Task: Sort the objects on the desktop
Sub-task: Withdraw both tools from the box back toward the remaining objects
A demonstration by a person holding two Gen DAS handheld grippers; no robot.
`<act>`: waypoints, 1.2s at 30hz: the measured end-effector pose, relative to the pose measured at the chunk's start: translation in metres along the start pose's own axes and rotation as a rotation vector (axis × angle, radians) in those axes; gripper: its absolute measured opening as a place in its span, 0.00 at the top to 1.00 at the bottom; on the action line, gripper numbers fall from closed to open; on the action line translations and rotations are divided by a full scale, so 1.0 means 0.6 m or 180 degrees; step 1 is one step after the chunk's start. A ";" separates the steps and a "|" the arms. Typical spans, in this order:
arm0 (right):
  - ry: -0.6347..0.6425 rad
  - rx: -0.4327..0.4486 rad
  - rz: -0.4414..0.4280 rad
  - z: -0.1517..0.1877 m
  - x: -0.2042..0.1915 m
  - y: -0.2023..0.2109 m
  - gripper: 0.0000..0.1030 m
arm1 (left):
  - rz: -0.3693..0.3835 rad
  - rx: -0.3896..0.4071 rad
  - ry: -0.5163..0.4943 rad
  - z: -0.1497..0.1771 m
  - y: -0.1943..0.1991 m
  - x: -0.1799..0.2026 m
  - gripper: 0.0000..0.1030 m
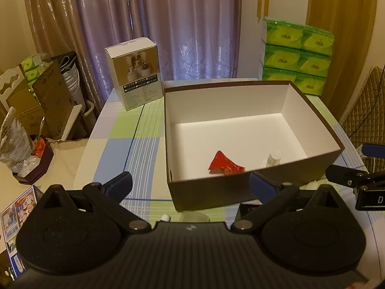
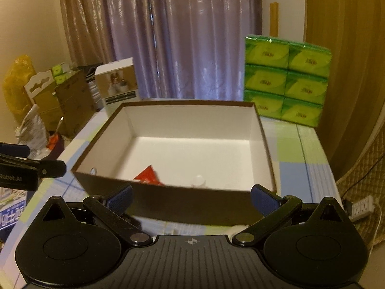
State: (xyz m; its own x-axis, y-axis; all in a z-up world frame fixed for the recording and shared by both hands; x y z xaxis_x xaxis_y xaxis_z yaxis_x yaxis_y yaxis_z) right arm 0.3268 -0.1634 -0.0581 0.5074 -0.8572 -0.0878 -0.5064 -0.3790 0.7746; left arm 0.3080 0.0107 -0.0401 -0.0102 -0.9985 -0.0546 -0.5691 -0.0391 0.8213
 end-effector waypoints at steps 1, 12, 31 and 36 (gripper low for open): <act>0.0036 -0.0018 -0.0006 0.004 -0.005 0.004 0.02 | -0.0010 -0.0001 0.0002 0.004 0.003 0.001 0.01; 0.0096 -0.0089 -0.0014 0.057 -0.006 0.038 0.02 | -0.0058 -0.0004 0.0099 0.069 0.055 0.011 0.01; 0.0224 -0.0420 -0.0107 0.175 0.021 0.054 0.02 | -0.0179 -0.0192 0.0440 0.208 0.093 0.009 0.03; 0.0248 -0.0466 -0.0166 0.191 0.015 0.048 0.02 | -0.0164 -0.0229 0.0488 0.221 0.090 -0.001 0.03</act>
Point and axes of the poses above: each gripper's, at about its wrist camera, not at the fingertips, and y roughly against the way its jaws point, x to its right, z to its underside, the point moved 9 cm from there along -y, roughly the way its jaws point, and after that the axes turned 10 degrees about -x, right-handed, at the moved point
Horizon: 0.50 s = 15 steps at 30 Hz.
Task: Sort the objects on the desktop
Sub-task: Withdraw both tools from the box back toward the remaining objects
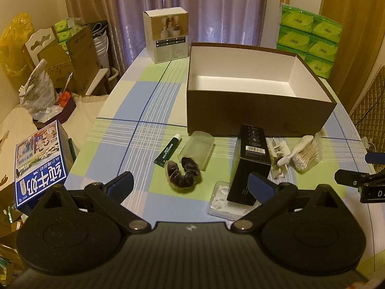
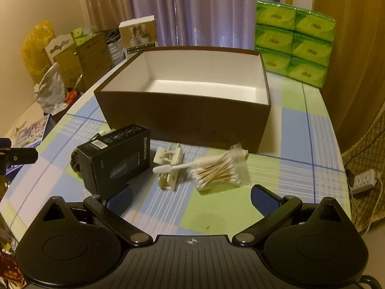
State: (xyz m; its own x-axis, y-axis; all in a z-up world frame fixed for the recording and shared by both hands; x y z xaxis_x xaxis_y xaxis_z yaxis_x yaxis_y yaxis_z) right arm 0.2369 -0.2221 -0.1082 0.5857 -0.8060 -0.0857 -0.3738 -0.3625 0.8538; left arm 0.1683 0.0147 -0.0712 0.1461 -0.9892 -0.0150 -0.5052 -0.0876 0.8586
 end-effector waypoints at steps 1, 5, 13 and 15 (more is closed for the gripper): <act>-0.0008 -0.0010 0.0005 0.002 0.000 -0.002 0.02 | 0.0002 -0.0006 -0.0006 0.001 -0.002 -0.003 0.03; -0.0080 -0.0053 -0.0002 0.005 -0.004 -0.011 0.02 | 0.0011 -0.0006 -0.0071 0.000 -0.011 -0.018 0.06; -0.0136 -0.0063 0.0063 0.003 -0.013 -0.028 0.02 | 0.0078 -0.0073 -0.0144 -0.005 -0.049 -0.044 0.08; -0.0174 -0.0088 0.0058 0.005 -0.013 -0.035 0.02 | 0.0103 -0.0090 -0.0172 -0.003 -0.061 -0.047 0.09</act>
Point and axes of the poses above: each gripper's, at about its wrist camera, not at the fingertips, and y roughly against the way its jaws point, x to its right, z to its underside, the point moved 9 cm from there along -y, roughly the way its jaws point, and after that the axes turned 10 degrees about -x, right-handed, at the moved point
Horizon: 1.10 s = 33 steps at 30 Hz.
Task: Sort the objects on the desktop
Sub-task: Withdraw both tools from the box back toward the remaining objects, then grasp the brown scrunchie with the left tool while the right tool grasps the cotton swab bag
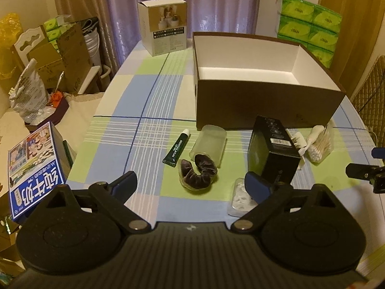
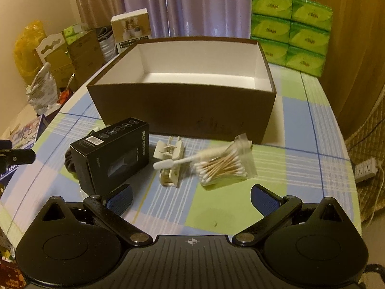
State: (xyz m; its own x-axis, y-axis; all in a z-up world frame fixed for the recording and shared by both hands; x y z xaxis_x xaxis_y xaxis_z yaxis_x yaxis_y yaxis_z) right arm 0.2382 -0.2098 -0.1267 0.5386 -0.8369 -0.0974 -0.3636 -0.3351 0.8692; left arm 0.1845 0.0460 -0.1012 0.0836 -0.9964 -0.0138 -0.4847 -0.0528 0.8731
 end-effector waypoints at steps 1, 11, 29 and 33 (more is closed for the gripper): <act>-0.0020 -0.0011 -0.0001 0.001 0.001 -0.003 0.02 | 0.0015 -0.0014 -0.0010 0.001 -0.006 -0.001 0.11; -0.0179 -0.0083 0.0094 0.006 0.020 -0.029 0.02 | 0.0147 -0.0129 -0.0115 0.002 -0.063 -0.008 0.22; -0.0347 -0.0168 0.0148 0.018 0.046 -0.057 0.02 | 0.0330 -0.0228 -0.0284 -0.010 -0.138 -0.001 0.24; -0.0394 -0.0159 0.0177 0.018 0.056 -0.058 0.02 | 0.0348 -0.0261 -0.0399 -0.008 -0.160 -0.002 0.26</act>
Point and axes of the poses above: each gripper's, at about its wrist camera, not at the fingertips, and y roughly against the way its jaws point, x to its right, z to its underside, the point moved 9 cm from there along -y, roughly the way its jaws point, and after that the axes turned 10 degrees about -x, right-handed, at the moved point
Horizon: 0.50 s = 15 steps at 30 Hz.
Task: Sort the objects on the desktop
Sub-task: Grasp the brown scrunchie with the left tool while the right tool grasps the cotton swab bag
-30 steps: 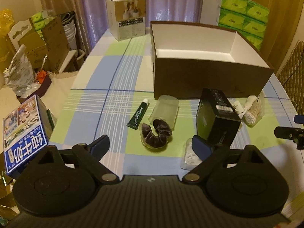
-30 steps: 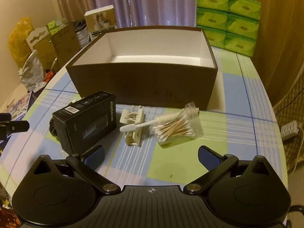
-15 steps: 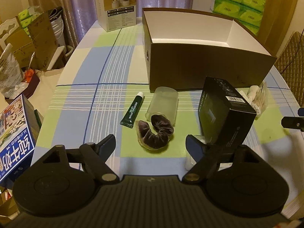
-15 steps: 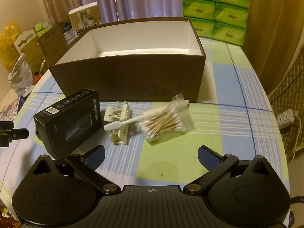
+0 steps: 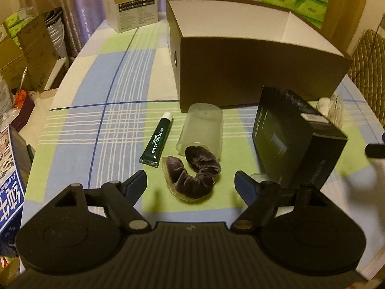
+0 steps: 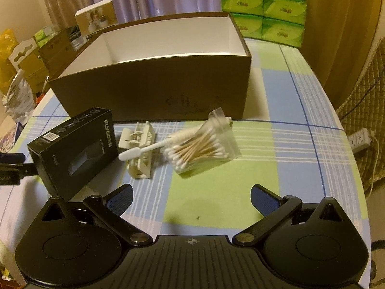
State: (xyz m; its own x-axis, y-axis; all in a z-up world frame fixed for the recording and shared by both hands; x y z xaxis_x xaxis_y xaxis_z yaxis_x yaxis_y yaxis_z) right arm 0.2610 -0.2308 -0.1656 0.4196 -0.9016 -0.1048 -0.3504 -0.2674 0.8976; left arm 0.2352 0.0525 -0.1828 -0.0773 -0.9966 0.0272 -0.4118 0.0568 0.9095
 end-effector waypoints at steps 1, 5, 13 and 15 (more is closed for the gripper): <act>-0.0011 0.0004 0.0008 0.000 0.003 0.000 0.02 | 0.0002 -0.0018 -0.0017 0.000 -0.005 -0.002 0.28; -0.0081 0.0012 0.0032 0.001 0.017 -0.001 0.02 | 0.0044 -0.0073 -0.0069 -0.001 -0.022 -0.009 0.32; -0.0142 0.0009 0.0084 0.003 0.035 -0.004 0.02 | 0.0093 -0.0149 -0.0133 -0.007 -0.052 -0.007 0.42; -0.0150 0.0006 0.0084 0.004 0.036 -0.005 0.02 | 0.0137 -0.0144 -0.0117 -0.010 -0.056 -0.008 0.48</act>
State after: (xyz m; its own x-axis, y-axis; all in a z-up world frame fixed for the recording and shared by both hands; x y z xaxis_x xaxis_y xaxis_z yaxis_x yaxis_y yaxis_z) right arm 0.2691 -0.2501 -0.1719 0.3703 -0.9234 -0.1013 -0.3623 -0.2440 0.8996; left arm 0.2549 0.0548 -0.2112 -0.1276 -0.9904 0.0521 -0.3660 0.0959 0.9257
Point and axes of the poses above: each gripper's, at about its wrist camera, not at the fingertips, and y roughly against the way its jaws point, x to its right, z to its underside, the point moved 9 cm from there along -y, roughly the way its jaws point, and after that the axes turned 10 degrees about -x, right-handed, at the moved point
